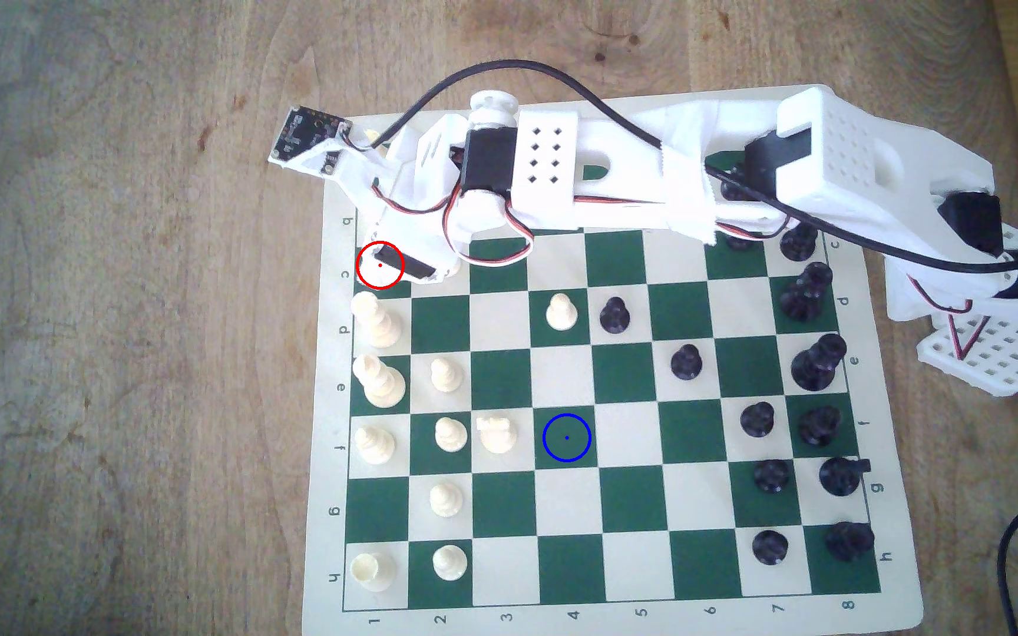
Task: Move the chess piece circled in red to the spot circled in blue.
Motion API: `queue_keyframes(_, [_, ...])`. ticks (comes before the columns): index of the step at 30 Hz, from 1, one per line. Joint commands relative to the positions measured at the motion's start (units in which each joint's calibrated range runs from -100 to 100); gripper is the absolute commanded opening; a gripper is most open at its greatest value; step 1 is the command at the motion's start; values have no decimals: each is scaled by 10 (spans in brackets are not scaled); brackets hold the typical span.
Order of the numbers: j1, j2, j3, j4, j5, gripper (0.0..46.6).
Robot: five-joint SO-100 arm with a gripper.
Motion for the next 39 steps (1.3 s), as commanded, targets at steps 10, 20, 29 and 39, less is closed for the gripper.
queue_keyframes(10, [2, -29, -63, -12, 0, 47])
queue_keyframes(20, [3, -174, -20, -10, -8, 49])
queue_keyframes(29, [-19, -466, 347, -89, -8, 52])
queue_keyframes(39, [-121, -610, 631, -147, -8, 52])
